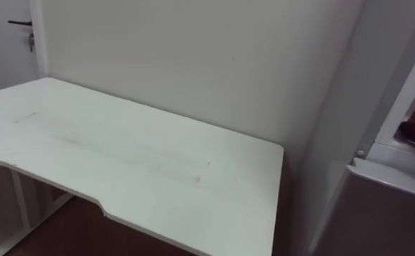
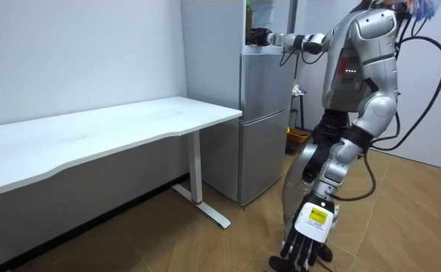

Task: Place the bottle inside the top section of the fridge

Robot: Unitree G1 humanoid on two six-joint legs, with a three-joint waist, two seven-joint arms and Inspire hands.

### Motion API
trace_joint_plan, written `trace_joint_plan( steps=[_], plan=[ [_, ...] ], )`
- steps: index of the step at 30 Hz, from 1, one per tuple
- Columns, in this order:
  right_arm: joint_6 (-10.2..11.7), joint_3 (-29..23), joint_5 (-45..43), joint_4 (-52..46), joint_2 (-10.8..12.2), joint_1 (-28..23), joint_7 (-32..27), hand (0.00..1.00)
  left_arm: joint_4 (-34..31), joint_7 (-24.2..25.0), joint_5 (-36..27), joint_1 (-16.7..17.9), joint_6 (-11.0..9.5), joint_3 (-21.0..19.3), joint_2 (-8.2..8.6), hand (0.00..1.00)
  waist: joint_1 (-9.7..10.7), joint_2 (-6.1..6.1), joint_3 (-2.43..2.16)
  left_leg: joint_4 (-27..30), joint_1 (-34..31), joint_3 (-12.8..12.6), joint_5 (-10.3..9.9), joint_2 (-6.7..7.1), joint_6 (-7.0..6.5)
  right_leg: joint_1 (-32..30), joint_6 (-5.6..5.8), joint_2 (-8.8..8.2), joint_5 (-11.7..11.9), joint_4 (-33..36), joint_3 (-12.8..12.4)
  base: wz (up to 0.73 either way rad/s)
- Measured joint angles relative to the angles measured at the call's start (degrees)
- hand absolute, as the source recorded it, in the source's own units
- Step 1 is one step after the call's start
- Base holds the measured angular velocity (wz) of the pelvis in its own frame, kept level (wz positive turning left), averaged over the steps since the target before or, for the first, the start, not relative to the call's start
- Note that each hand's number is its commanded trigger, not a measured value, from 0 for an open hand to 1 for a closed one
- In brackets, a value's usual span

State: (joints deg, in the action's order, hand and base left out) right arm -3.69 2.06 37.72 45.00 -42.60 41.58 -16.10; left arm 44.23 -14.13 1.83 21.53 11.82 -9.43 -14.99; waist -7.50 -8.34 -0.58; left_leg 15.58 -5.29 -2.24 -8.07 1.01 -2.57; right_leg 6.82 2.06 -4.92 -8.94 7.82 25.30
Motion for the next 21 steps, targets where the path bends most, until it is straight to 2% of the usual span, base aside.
trace_joint_plan(
  steps=[5, 10, 14, 19, 21],
  plan=[
    [-1.22, -1.92, 0.22, -0.25, 0.0, 0.0, 1.54, 0.0, 1.05, 0.21, 0.02, -0.06, 0.0, -1.56, 0.96, 0.0, 1.11, 0.24, -0.15, -0.18, 0.24, -0.08, -0.02, 0.0, -0.03, 0.12, 0.06, -0.01, 0.09, 0.14, -0.19, -0.01],
    [-2.34, -3.47, 0.2, -0.16, -0.02, 0.0, 2.54, 0.0, 1.49, 1.38, 0.06, 1.06, 0.33, -1.69, 1.14, 0.0, 1.9, 0.94, -0.45, -0.95, 1.34, -0.37, -0.02, -0.16, 0.03, 0.61, 0.09, -0.02, 0.23, 0.31, -0.59, -0.04],
    [-3.58, -3.79, 0.22, -0.21, -0.02, -0.05, 2.58, 0.0, 1.5, 2.01, 0.07, 1.88, 0.38, -1.77, 1.25, 0.0, 2.85, 1.04, -0.47, -1.64, 2.08, -0.85, -0.05, -0.26, 0.43, 0.59, 0.09, -0.03, 0.23, 0.47, -1.42, -0.12],
    [-4.01, -5.44, 0.18, -0.27, -0.02, -0.12, 2.25, 0.0, 1.5, 2.34, 0.19, 1.81, 0.39, -3.73, 2.97, 0.0, 4.16, 1.3, -0.35, -2.29, 3.4, -1.85, -0.01, -0.33, 0.47, 0.91, 0.08, -0.24, 0.22, 0.83, -1.73, -0.13],
    [-4.03, -5.78, 0.17, -0.26, -0.02, -0.18, 1.63, 0.0, 1.5, 2.39, 0.11, 1.85, 0.39, -3.87, 3.08, 0.0, 4.48, 1.32, -0.32, -2.33, 3.57, -2.21, -0.06, -0.42, 0.44, 0.93, 0.08, -0.23, 0.22, 0.82, -1.92, -0.08]
  ],
)
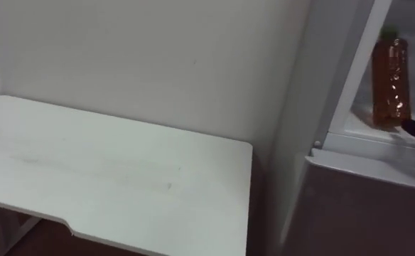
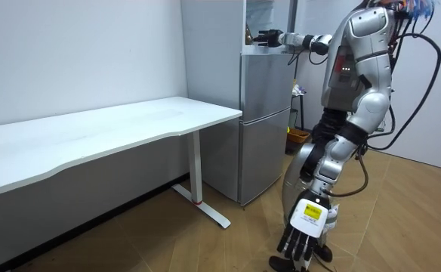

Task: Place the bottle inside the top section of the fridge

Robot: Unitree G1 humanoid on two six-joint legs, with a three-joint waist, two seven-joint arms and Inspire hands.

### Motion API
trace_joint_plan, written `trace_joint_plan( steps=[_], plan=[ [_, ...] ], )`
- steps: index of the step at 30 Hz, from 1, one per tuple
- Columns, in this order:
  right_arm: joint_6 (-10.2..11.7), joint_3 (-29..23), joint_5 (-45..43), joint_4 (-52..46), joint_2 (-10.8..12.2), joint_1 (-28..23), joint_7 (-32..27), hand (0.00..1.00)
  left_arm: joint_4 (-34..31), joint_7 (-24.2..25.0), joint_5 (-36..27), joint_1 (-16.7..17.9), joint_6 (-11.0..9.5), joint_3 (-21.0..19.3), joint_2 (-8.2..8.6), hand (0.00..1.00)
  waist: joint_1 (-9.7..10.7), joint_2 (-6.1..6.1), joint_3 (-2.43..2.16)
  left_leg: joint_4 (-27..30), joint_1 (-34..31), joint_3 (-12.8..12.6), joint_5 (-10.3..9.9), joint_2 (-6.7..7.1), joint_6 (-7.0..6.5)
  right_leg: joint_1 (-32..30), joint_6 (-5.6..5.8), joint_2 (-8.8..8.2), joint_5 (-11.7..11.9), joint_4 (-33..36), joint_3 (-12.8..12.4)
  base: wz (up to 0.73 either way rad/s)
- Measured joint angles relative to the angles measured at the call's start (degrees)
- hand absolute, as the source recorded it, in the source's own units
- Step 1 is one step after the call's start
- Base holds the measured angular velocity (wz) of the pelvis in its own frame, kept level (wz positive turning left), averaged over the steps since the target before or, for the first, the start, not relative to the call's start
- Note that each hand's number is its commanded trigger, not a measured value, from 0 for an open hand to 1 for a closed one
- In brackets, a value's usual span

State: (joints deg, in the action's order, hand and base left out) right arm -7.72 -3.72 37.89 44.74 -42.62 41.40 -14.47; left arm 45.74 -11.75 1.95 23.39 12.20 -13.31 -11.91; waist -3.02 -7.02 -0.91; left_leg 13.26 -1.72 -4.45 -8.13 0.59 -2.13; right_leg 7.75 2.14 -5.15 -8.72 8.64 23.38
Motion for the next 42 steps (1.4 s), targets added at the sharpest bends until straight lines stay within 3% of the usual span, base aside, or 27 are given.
trace_joint_plan(
  steps=[8, 17, 26, 36, 42],
  plan=[
    [0.01, -0.06, 0.22, -0.25, 0.0, -0.65, -0.98, 0.0, 0.9, 0.04, 0.01, -0.16, -0.76, -0.03, -0.01, 0.0, 1.5, -0.43, 0.09, -0.62, 1.22, -1.73, -0.01, 0.06, -0.26, 0.15, -0.03, -0.16, -0.3, -0.05, -1.38, -0.1],
    [0.03, -2.79, 1.52, -8.59, 0.0, -5.94, -1.06, 0.0, 1.62, 0.05, -0.13, -0.22, -1.99, 0.03, -0.01, 0.0, 2.93, -0.83, 0.21, -1.53, 2.46, -3.61, -0.19, -0.17, -0.37, 0.43, 0.18, -0.31, -0.51, -0.09, -2.65, -0.08],
    [0.12, -7.19, 3.85, -24.5, 0.0, -12.57, -1.6, 0.0, 4.52, 0.03, 0.05, -0.83, -3.74, -0.04, -0.03, 0.0, 4.12, -1.16, 0.18, -1.64, 2.38, -4.12, -0.66, -0.27, -0.29, -0.51, 0.27, -0.35, -0.61, 0.21, -3.32, -0.07],
    [0.86, -11.13, 11.35, -33.68, 0.3, -16.89, -2.35, 0.0, 4.93, -0.02, 1.62, -0.65, -4.07, -0.1, 0.0, 0.0, 4.22, -0.13, 0.0, -1.56, 2.44, -5.08, -1.39, -0.92, -0.07, -0.8, 0.23, -0.15, -0.56, 1.04, -2.96, -0.06],
    [2.01, -11.71, 14.75, -38.46, 2.49, -18.55, -1.84, 0.0, 5.13, -0.12, 2.75, -0.57, -4.09, 0.01, 0.36, 0.0, 4.1, 1.37, 0.7, -1.66, 3.2, -6.24, -1.76, -1.21, 0.03, -0.79, 0.2, 0.0, -0.55, 1.05, -4.3, -0.1]
  ],
)
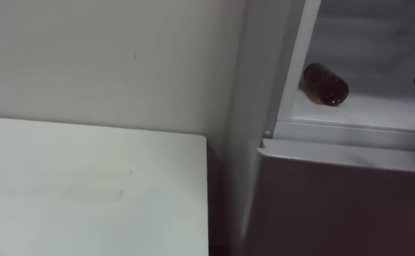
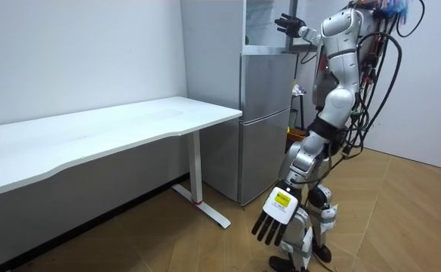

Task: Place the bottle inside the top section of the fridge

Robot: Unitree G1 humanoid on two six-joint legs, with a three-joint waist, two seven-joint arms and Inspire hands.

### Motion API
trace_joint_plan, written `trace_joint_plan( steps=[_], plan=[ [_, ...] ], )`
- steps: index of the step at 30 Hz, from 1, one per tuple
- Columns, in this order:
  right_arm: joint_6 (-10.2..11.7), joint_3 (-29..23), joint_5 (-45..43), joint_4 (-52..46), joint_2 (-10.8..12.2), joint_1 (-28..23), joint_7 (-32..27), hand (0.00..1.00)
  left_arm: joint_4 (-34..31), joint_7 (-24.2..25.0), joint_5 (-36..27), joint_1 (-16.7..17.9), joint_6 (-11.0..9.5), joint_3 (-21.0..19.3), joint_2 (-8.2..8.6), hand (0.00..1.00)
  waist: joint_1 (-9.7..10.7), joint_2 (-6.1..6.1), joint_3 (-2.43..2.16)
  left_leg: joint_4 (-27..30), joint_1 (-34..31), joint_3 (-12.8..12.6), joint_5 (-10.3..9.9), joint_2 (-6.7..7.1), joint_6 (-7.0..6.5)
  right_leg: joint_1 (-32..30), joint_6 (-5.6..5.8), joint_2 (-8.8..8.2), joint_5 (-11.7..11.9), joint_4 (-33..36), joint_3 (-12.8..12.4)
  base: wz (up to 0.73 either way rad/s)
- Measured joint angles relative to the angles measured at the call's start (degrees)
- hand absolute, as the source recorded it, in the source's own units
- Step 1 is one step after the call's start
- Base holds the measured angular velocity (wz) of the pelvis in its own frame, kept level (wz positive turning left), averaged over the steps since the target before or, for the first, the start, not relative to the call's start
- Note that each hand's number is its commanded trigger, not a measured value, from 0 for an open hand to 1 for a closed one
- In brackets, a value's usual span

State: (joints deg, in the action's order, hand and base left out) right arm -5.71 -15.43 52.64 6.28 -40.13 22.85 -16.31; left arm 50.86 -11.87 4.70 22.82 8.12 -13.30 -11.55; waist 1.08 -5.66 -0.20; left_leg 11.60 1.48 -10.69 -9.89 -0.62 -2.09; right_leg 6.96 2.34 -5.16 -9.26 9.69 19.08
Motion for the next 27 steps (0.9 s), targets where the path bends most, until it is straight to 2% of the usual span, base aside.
trace_joint_plan(
  steps=[1, 2, 4, 5, 10, 13, 16, 20, 22, 24, 27],
  plan=[
    [0.22, -0.06, -0.13, -2.21, 0.53, -0.45, -0.06, 0.0, 0.2, 0.01, -0.01, -0.03, 0.0, 0.05, 0.37, 0.0, 0.21, 0.21, -0.21, 0.01, -0.21, -0.1, -0.15, 0.02, 0.22, 0.04, 0.0, -0.01, 0.0, -0.02, -0.23, -0.1],
    [0.63, -0.07, -0.26, -3.44, 0.79, -0.91, 0.05, 0.0, 0.23, 0.01, -0.01, -0.06, 0.0, 0.06, 0.56, 0.0, 0.25, 0.46, -0.22, 0.01, -0.29, -0.1, -0.13, 0.05, 0.21, 0.03, 0.0, -0.03, 0.0, -0.06, -0.24, -0.05],
    [2.22, -0.29, -0.46, -7.74, 3.04, -3.38, 0.76, 0.0, 0.61, 0.03, 0.05, -0.23, 0.0, 0.49, 0.88, 0.0, 0.47, 0.96, -0.45, -0.02, -0.06, -0.12, 0.03, 0.06, -0.05, 0.19, 0.0, -0.03, 0.0, -0.07, -0.18, 0.0],
    [2.32, -0.37, -0.45, -8.49, 3.55, -3.93, 1.0, 0.0, 0.74, 0.03, 0.17, -0.42, 0.0, 0.5, 0.94, 0.0, 0.54, 1.05, -0.45, -0.03, 0.06, -0.12, 0.03, 0.05, -0.05, 0.21, 0.0, -0.01, 0.0, -0.08, -0.18, 0.0],
    [3.27, -2.19, 2.41, -13.17, 10.0, -6.88, 2.68, 0.0, 0.98, -0.14, 1.74, -1.69, -1.19, 0.65, 1.74, 0.0, 0.63, 1.35, -0.42, 0.25, 0.22, -0.38, 0.04, 0.03, -0.05, -0.01, -0.03, 0.03, -0.01, -0.41, -0.41, 0.0],
    [4.06, -2.8, 6.15, -17.67, 12.1, -11.75, 5.02, 0.0, 1.41, -0.44, 1.84, -1.97, -2.43, 1.33, 1.83, 0.0, 0.57, 1.65, -0.29, 0.33, 0.26, -0.51, -0.03, 0.02, -0.09, 0.29, -0.07, 0.08, 0.08, -0.91, -0.4, 0.0],
    [4.56, -2.81, 6.3, -20.9, 13.7, -15.54, 7.16, 0.0, 2.41, -0.63, 2.29, -2.15, -3.58, 1.6, 2.27, 0.0, 0.51, 2.06, -0.29, 0.24, 0.34, -1.43, -0.27, -0.18, -0.08, 0.02, -0.06, 0.1, 0.09, -0.81, -0.92, -0.11],
    [6.47, -2.79, 6.69, -23.66, 16.7, -17.85, 8.8, 0.0, 2.76, -1.47, 2.38, -2.98, -4.2, 2.24, 3.21, 0.0, 0.39, 2.96, -0.08, -0.33, 1.03, -2.15, -0.35, -0.22, -0.01, -0.02, -0.05, 0.23, 0.09, -0.7, -2.25, -0.15],
    [7.36, -2.5, 7.72, -24.84, 18.38, -19.0, 10.13, 0.0, 2.74, -1.46, 2.37, -3.13, -4.89, 2.7, 3.88, 0.0, 0.07, 3.65, -0.32, -0.79, 1.33, -3.06, -0.38, -0.36, 0.06, -0.07, -0.06, 0.33, 0.1, -0.73, -3.14, -0.18],
    [8.42, -1.76, 8.32, -25.34, 19.23, -20.48, 11.78, 0.0, 2.75, -1.47, 2.35, -3.39, -5.14, 3.55, 3.93, 0.0, 0.15, 3.98, -0.28, -0.98, 1.98, -3.33, -0.43, -0.42, 0.13, 0.03, -0.06, 0.4, 0.1, -0.78, -3.26, -0.12],
    [8.84, -1.61, 8.42, -25.99, 23.05, -24.3, 15.1, 0.0, 3.91, -1.31, 2.28, -4.7, -5.78, 4.0, 4.29, 0.0, 0.03, 4.37, -0.32, -1.01, 2.08, -3.55, -0.57, -0.53, 0.28, 0.0, -0.07, 0.52, 0.1, -0.81, -3.51, -0.07]
  ],
)
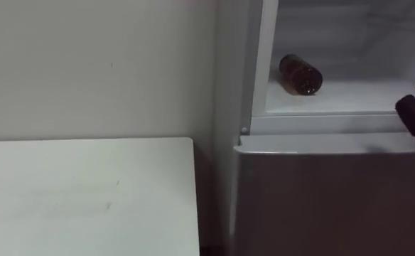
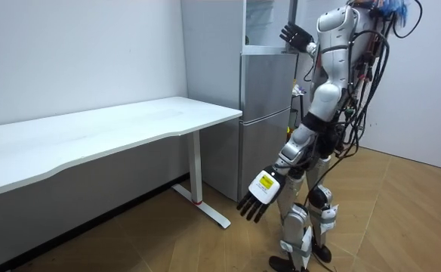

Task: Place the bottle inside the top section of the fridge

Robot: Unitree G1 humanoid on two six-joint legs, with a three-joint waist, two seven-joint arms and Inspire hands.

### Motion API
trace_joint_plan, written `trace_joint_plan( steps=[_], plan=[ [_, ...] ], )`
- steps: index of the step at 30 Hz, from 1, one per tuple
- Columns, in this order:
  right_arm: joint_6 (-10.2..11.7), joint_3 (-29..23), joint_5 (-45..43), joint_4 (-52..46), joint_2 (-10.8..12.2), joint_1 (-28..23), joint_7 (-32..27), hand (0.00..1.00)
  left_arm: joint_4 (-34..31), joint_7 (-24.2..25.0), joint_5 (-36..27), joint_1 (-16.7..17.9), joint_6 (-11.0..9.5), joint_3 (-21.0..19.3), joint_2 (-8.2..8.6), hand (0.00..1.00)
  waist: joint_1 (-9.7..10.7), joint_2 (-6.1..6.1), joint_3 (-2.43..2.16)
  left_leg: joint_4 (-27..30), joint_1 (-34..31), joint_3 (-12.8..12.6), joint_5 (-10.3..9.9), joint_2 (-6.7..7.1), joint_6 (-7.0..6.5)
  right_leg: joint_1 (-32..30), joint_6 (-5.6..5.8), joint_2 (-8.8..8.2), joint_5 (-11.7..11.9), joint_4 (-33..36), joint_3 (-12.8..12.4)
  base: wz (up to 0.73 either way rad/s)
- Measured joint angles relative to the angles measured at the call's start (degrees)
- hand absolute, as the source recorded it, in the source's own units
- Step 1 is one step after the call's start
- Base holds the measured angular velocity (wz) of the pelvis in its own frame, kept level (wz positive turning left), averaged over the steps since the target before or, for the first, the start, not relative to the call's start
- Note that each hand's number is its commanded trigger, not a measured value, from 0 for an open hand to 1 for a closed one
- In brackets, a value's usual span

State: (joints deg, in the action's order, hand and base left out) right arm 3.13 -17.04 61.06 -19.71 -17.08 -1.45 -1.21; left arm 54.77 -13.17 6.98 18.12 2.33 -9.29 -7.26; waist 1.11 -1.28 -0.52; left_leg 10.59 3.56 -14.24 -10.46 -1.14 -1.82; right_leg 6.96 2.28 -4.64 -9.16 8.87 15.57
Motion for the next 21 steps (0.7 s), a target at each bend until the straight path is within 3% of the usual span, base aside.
trace_joint_plan(
  steps=[4, 5, 6, 12, 16, 21],
  plan=[
    [0.27, 0.22, 2.19, 1.06, 3.28, -2.76, 2.3, 0.0, 0.63, 0.19, -0.03, -0.63, -1.0, 1.73, 0.76, 0.0, 0.0, 1.06, 0.12, -0.07, 0.06, -1.38, -0.3, -0.13, -0.06, -0.36, 0.0, 0.11, 0.01, 0.0, -1.38, -0.16],
    [0.75, 0.35, 2.83, 1.3, 3.58, -3.22, 2.52, 0.0, 0.98, 0.2, -0.02, -0.65, -1.29, 1.89, 0.77, 0.0, 0.0, 0.98, 0.21, -0.07, 0.08, -1.43, -0.31, -0.13, -0.07, -0.39, 0.0, 0.11, 0.01, -0.03, -1.43, -0.05],
    [2.15, 1.26, 5.25, 2.12, 3.96, -4.57, 2.72, 0.0, 1.82, 0.18, -0.06, -1.48, -1.65, 2.53, 0.64, 0.0, 0.03, 1.42, -0.04, -0.07, 0.15, -1.46, -0.33, -0.13, -0.06, -0.37, 0.01, 0.11, 0.01, -0.06, -1.49, 0.0],
    [2.4, 4.64, 10.75, 8.22, 6.28, -10.16, 2.82, 0.0, 2.61, 0.16, -0.95, -2.35, -2.64, 4.02, 1.2, 0.0, 0.24, 1.89, -0.08, 0.08, -0.06, -2.37, -0.41, -0.33, 0.03, -1.4, -0.02, 0.29, 0.03, 0.22, -2.5, -0.07],
    [2.96, 4.86, 15.79, 15.07, 8.24, -11.29, 2.84, 0.0, 2.59, 0.07, -2.84, -2.67, -3.13, 5.23, 1.17, 0.0, 0.48, 1.86, -0.08, -0.04, 0.01, -2.8, -0.49, -0.33, 0.03, -1.57, -0.02, 0.29, 0.02, 0.1, -2.79, -0.06],
    [3.37, 6.01, 23.5, 23.0, 8.64, -11.39, 2.45, 0.0, 2.97, 0.07, -2.87, -4.55, -3.13, 5.25, 1.23, 0.0, 0.19, 1.68, -0.08, -0.21, 0.01, -2.96, -0.49, -0.29, 0.04, -1.71, -0.01, 0.33, 0.03, -0.04, -3.02, -0.01]
  ],
)
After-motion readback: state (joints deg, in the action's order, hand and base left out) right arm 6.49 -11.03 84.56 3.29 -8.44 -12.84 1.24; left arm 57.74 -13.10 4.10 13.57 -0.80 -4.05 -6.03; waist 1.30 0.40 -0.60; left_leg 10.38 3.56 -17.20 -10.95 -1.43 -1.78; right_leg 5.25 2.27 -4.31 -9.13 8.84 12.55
